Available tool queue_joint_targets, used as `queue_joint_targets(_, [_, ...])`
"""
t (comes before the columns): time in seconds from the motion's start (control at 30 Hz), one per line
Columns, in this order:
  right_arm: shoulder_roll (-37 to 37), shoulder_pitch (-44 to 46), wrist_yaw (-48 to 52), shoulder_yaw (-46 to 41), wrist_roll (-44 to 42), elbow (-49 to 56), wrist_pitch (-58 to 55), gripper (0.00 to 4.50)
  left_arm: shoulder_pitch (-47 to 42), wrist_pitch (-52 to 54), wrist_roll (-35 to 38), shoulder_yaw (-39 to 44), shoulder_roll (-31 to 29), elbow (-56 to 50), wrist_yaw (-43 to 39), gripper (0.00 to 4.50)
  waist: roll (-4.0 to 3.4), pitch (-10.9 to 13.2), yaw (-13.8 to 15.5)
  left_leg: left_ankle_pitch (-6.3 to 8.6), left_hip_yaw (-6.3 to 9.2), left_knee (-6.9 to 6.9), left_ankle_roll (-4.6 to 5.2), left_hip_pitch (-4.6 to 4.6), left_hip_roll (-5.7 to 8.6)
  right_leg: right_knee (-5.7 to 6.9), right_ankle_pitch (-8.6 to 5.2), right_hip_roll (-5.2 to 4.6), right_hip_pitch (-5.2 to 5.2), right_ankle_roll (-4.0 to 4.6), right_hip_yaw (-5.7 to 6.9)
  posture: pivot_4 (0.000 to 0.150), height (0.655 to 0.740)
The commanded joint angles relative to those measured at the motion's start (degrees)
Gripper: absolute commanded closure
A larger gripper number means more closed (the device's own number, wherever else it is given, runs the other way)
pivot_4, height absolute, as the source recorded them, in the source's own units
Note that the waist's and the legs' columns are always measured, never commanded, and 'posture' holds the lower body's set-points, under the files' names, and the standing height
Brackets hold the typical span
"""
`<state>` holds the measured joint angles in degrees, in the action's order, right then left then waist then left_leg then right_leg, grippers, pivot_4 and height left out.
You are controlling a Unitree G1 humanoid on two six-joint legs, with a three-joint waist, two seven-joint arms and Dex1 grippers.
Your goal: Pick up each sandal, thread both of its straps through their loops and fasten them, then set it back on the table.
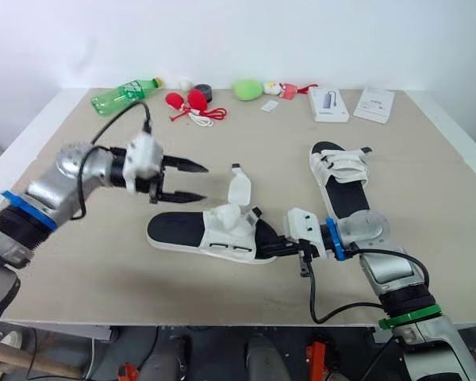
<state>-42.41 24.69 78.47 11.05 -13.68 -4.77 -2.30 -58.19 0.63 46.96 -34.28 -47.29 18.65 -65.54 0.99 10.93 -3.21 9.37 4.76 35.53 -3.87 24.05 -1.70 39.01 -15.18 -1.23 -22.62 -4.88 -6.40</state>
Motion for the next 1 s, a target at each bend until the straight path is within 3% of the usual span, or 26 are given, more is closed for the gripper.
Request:
queue_joint_targets(0.03, [0.02, -0.05, 0.27, 0.07, 0.37, -0.05, 0.23, 4.5, -2.19, 16.72, 4.59, 7.64, 2.68, -0.6, 1.34, 1.74, 0.0, 0.0, 0.01, -0.01, 0.01, 0.0, 0.01, 0.0, 0.0, 0.01, 0.0, 0.01, 0.0, 0.0, 0.01, 0.15, 0.74])
queue_joint_targets(0.2, [0.34, 0.05, 0.02, 0.2, 0.55, -0.03, 0.28, 4.5, 0.14, 20.09, -4.41, 9.28, 7.98, -1.13, -0.11, 1.74, 0.0, 0.0, 0.05, -0.01, 0.01, 0.0, 0.01, 0.03, 0.01, -0.01, -0.02, 0.0, -0.01, 0.03, 0.01, 0.15, 0.74])
queue_joint_targets(0.37, [0.17, -0.06, -0.03, 0.09, 0.65, 0.14, 0.36, 4.5, -3.04, 40.11, 0.7, 12.81, 13.42, -2.31, -2.54, 1.74, 0.01, 0.0, 0.07, -0.01, 0.02, 0.0, 0.01, 0.11, 0.0, 0.0, -0.02, 0.01, -0.11, 0.03, 0.01, 0.15, 0.74])
queue_joint_targets(0.57, [-0.19, -0.92, -0.44, -0.12, 0.65, 1.23, 0.16, 4.5, -4.7, 52.3, -1.38, 11.05, 14.56, -3.86, -10.33, 1.74, 0.0, 0.0, -0.21, -0.01, 0.01, -0.03, 0.01, 0.16, 0.02, 0.0, -0.03, 0.01, -0.17, 0.05, 0.01, 0.15, 0.74])
queue_joint_targets(1.0, [-0.58, -1.57, -0.89, -0.06, 0.65, 1.94, -0.06, 4.5, -3.18, 55.19, -12.65, 6.92, 17.44, -3.57, -14.94, 1.74, 0.01, 0.0, -0.19, -0.01, 0.01, -0.05, 0.01, 0.16, 0.02, -0.01, -0.05, 0.01, -0.19, 0.07, 0.01, 0.15, 0.74])
